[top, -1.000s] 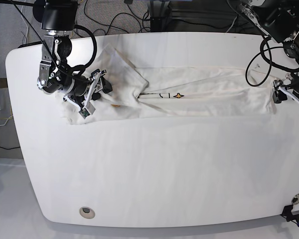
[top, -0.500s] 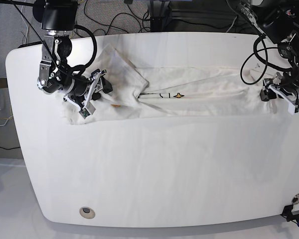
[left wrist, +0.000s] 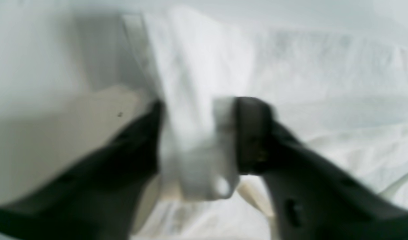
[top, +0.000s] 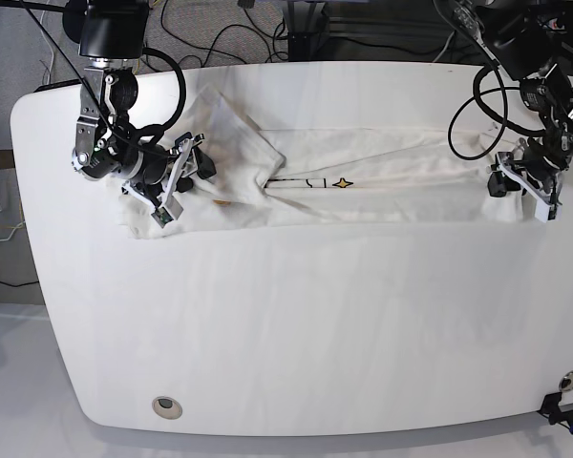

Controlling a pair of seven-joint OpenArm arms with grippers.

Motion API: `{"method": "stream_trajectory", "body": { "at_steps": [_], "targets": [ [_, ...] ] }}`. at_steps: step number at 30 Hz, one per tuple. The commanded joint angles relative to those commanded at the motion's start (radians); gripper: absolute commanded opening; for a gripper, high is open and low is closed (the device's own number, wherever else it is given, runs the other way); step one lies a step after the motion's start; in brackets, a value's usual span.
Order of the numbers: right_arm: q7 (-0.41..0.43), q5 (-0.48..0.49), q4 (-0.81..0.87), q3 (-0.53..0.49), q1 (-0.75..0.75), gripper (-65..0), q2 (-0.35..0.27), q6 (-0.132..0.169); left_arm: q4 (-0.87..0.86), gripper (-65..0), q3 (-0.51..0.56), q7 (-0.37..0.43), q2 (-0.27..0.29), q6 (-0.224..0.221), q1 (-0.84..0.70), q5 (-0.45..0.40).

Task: Fold the T-shirt properly
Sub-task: 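Grasp the strip's end with the left gripper and lift it, then fold the held end over toward the right gripper with the left gripper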

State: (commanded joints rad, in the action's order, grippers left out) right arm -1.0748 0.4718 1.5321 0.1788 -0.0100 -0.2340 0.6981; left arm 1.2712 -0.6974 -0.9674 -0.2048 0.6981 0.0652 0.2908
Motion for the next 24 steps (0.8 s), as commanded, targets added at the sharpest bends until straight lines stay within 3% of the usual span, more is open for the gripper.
{"method": "stream_trajectory", "body": {
  "at_steps": [3,5,8,11,16,24],
  "targets": [
    [0.000,0.000,0.000,0.000,0.000,-35.3,0.000,0.000,0.003,-61.7,0.000,0.000,-0.002,0.000,0.000,0.000],
    [0.000,0.000,0.000,0.000,0.000,-35.3,0.000,0.000,0.006,-65.0,0.000,0.000,-0.002,0.000,0.000,0.000],
    [0.000,0.000,0.000,0.000,0.000,-35.3,0.000,0.000,0.029,-65.0,0.005,0.000,0.003,0.000,0.000,0.002],
    [0.000,0.000,0.000,0.000,0.000,-35.3,0.000,0.000,0.120,-65.0,0.060,-0.002,0.055,0.000,-0.005,0.002],
    [0.000,0.000,0.000,0.000,0.000,-35.3,0.000,0.000,0.247,-65.0,0.129,-0.115,0.150,0.000,-0.015,0.002],
    [0.000,0.002,0.000,0.000,0.002,-35.3,0.000,0.000,0.336,-65.0,0.242,-0.144,0.273,0.000,-0.017,0.002]
  ]
}}
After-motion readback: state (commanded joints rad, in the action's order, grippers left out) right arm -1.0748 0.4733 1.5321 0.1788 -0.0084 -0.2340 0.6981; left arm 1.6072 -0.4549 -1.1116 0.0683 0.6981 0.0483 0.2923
